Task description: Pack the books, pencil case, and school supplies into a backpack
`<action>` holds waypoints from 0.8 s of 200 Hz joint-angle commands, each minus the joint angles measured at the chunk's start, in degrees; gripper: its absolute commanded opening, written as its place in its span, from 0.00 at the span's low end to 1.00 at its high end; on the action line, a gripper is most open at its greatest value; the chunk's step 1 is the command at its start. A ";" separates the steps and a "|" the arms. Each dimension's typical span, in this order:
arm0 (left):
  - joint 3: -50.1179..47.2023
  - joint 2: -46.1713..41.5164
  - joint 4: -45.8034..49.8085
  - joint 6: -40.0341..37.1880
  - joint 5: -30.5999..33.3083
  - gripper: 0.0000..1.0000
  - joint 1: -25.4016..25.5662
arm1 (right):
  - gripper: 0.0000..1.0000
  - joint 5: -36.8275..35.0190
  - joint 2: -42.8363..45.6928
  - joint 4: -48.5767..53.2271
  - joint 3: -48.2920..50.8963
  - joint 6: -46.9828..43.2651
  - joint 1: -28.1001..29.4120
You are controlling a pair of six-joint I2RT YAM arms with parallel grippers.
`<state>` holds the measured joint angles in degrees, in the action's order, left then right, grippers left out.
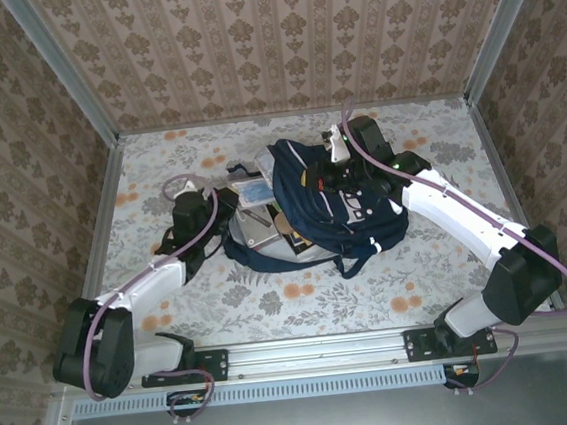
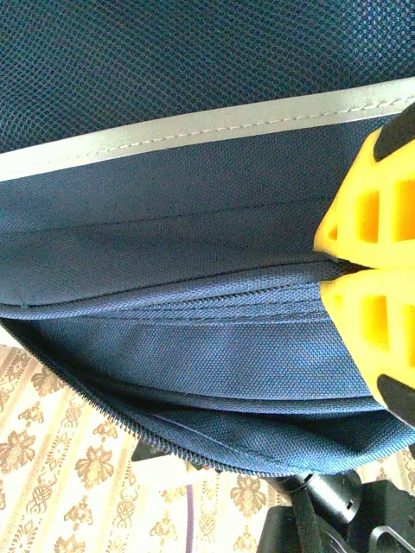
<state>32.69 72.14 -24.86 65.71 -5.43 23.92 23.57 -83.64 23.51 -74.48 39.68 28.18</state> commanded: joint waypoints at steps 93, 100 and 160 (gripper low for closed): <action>7.03 12.76 -0.28 -3.28 -0.60 0.44 9.12 | 0.00 0.09 1.08 -2.20 -0.32 0.62 0.47; 6.95 11.87 1.30 -3.67 -0.18 0.55 9.12 | 0.00 0.09 1.03 -2.24 -0.32 0.50 0.47; 9.70 -1.34 24.25 -12.25 3.46 1.00 7.17 | 0.00 -0.55 -0.11 -1.46 -0.73 -1.32 0.62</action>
<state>38.92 76.84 -12.23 58.89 -4.60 32.12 23.53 -83.68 23.53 -74.48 39.38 28.38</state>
